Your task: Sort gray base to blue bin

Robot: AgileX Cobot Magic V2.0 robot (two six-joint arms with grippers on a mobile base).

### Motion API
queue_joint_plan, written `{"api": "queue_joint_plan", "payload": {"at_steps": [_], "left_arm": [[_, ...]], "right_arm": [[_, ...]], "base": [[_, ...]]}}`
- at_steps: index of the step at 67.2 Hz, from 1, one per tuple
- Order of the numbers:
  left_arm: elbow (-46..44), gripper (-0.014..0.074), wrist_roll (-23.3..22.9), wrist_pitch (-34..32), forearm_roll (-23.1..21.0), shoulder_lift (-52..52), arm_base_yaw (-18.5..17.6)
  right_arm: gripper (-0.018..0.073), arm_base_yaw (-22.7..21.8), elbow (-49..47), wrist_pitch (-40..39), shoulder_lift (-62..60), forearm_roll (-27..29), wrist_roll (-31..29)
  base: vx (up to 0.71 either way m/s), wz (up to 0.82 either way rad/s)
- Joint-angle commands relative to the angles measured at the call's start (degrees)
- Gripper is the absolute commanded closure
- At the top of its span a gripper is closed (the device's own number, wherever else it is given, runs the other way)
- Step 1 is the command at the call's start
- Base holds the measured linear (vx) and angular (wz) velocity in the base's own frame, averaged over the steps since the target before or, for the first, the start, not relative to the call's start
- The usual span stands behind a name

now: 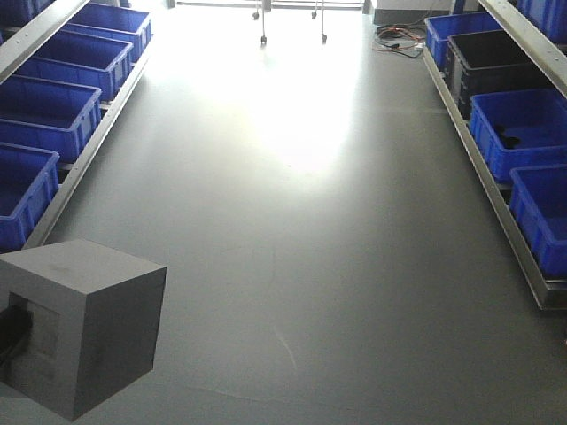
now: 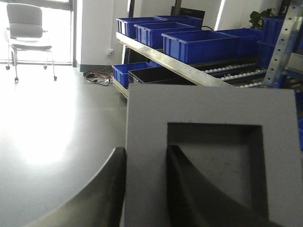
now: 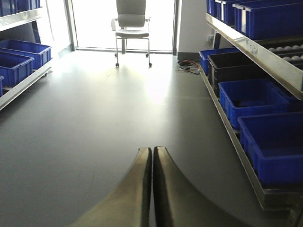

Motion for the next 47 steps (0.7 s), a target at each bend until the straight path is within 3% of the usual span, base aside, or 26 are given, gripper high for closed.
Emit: {"api": "queue_joint_plan", "payload": {"at_steps": [1, 18, 47], "left_arm": [[-1.8, 0.0603, -0.4, -6.0, -0.4, 0.3, -0.3], [-1.8, 0.0603, -0.4, -6.0, -0.4, 0.3, -0.3], [-1.8, 0.0603, -0.4, -6.0, -0.4, 0.3, -0.3]], "right_arm": [[0.0564, -0.4, 0.3, -4.5, -0.4, -0.5, -0.7], [0.0564, -0.4, 0.3, -4.6, -0.4, -0.5, -0.7], [0.0564, -0.4, 0.3, -4.6, -0.4, -0.5, -0.7]], "base": [[0.38, 0.28], [0.35, 0.55], [0.28, 0.94]]}}
